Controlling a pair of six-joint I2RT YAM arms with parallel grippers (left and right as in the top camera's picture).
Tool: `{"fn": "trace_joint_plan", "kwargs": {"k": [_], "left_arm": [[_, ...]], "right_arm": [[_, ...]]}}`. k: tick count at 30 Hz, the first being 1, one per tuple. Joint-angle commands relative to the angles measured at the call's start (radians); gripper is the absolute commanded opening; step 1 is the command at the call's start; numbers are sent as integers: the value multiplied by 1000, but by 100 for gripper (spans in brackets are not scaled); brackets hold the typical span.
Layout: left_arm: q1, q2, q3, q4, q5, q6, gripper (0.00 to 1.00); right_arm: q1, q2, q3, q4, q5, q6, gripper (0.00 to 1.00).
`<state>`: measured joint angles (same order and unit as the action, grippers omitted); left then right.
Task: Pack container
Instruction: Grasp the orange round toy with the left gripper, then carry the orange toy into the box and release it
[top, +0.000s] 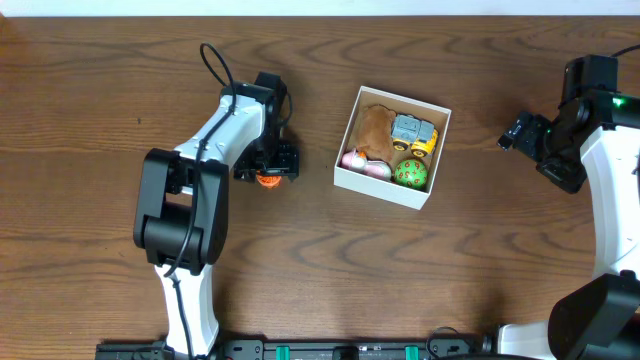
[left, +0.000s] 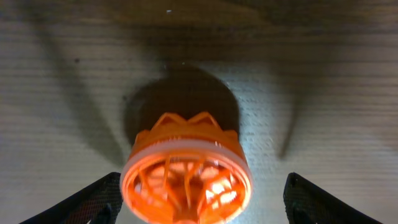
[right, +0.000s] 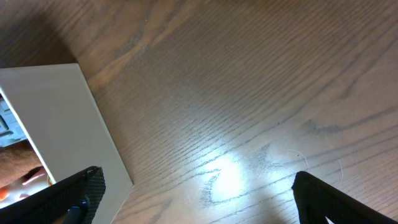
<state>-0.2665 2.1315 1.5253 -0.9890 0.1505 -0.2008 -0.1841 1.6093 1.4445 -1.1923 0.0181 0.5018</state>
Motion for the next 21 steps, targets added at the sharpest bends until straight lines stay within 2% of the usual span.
{"fn": "trace_joint_plan", "kwargs": {"k": [1,7,16,21], "left_arm": [[3,34,-3,0,-8,32,82],[3,48,-5,16,-9,78,79],[4,48,-5,34,-21,126,60],[4,47,-1,25,-39,126,56]], "right_arm": [[-4,1,-1,-2,0,18,99],[-3,1,-1,-5,0,18,99],[-3,1,-1,-5,0,18,99],[-3,1,-1,-5,0,18,99]]}}
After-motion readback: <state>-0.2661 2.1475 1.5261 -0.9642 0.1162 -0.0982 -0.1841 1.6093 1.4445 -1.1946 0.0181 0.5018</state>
